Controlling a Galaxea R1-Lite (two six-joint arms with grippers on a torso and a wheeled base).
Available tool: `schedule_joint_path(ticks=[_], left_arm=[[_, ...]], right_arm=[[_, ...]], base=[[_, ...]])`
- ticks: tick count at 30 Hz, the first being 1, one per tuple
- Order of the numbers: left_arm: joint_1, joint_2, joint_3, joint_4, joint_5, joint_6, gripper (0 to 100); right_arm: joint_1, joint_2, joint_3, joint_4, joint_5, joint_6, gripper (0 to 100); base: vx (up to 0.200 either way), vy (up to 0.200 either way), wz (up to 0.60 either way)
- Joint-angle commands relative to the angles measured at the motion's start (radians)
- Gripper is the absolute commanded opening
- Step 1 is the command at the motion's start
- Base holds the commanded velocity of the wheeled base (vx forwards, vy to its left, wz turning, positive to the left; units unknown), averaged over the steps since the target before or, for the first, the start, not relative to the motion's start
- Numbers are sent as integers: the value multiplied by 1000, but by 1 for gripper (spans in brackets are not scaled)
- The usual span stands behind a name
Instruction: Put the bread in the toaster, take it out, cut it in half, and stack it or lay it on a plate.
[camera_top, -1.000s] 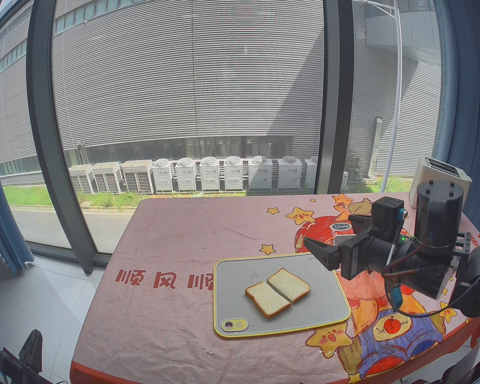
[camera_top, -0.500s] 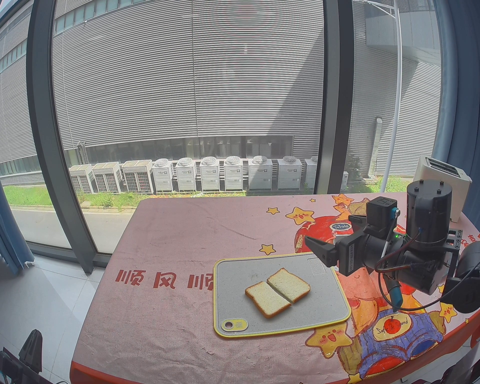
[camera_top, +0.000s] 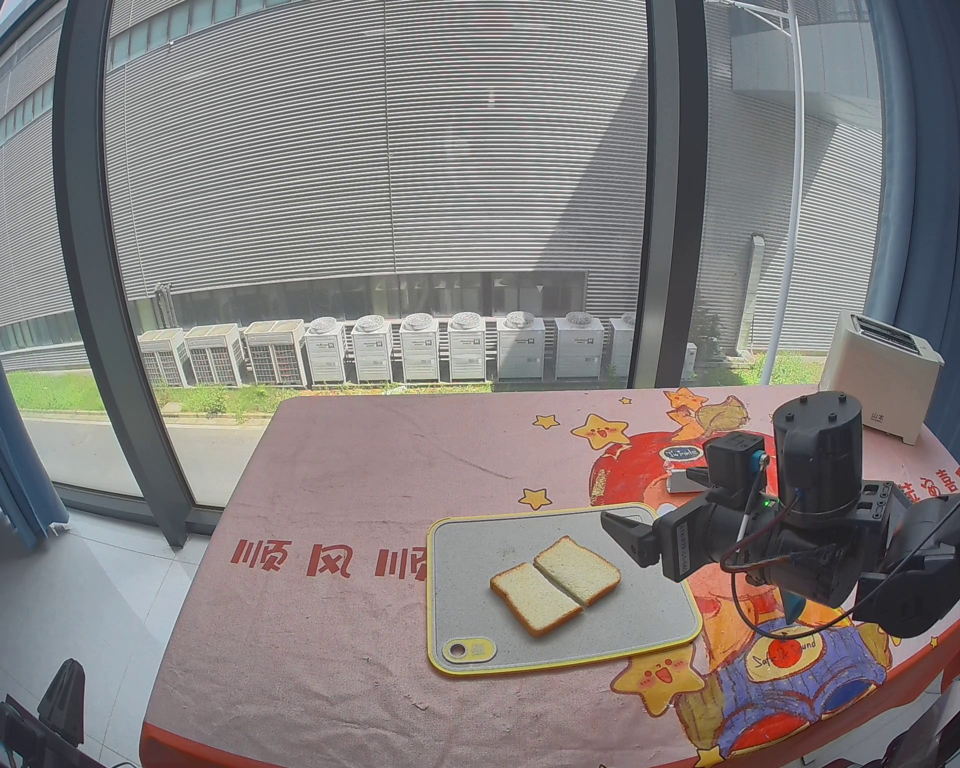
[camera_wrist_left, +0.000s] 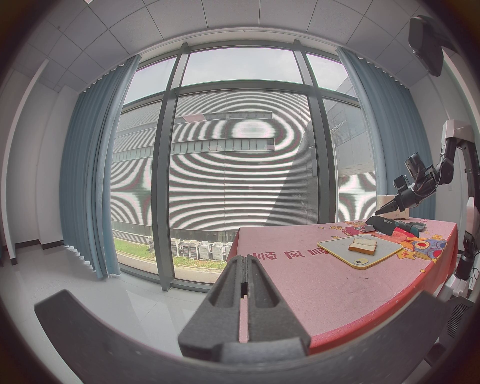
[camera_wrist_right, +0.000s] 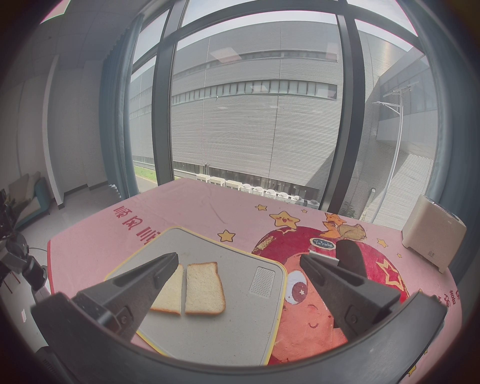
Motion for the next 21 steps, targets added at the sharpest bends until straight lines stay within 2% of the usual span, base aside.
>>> schedule_joint_path(ticks=[1,21], left_arm=[[0,-16,18,-1,0,0,0],[0,-16,18,-1,0,0,0]], right_arm=[[0,49,3,-1,-1,0,100],[-1,150,9,-16,-9,4,100]], base=[[0,0,0],[0,0,0]])
